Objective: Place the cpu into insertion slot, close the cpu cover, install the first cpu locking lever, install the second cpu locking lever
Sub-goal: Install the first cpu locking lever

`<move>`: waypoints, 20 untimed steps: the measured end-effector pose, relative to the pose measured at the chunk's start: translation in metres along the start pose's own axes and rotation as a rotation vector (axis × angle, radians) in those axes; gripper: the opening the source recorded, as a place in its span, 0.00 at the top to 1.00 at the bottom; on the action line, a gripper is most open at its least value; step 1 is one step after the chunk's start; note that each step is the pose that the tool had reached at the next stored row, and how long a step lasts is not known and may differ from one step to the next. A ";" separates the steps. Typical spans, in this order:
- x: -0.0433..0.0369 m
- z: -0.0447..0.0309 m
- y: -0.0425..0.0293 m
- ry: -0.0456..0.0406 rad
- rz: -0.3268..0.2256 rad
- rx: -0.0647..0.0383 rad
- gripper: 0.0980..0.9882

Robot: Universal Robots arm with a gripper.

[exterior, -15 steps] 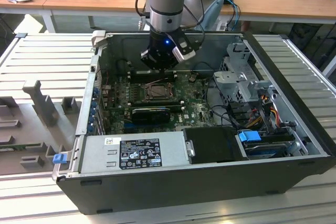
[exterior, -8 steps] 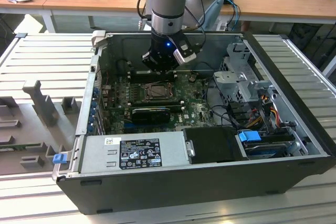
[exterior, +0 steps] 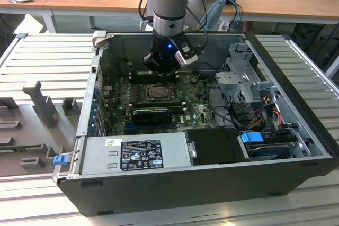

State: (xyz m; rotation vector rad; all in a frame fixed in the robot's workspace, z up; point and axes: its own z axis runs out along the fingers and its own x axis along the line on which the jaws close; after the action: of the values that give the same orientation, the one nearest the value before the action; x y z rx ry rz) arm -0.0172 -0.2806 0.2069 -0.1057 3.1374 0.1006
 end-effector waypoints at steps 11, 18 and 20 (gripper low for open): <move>-0.0015 0.0031 -0.0004 0.0016 0.002 0.023 0.99; -0.0016 0.0049 -0.0005 0.0012 0.002 0.019 0.99; -0.0016 0.0051 -0.0005 0.0003 0.002 0.004 0.99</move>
State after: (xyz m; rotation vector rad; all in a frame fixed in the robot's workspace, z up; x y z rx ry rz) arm -0.0155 -0.2807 0.2018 -0.1030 3.1379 0.0947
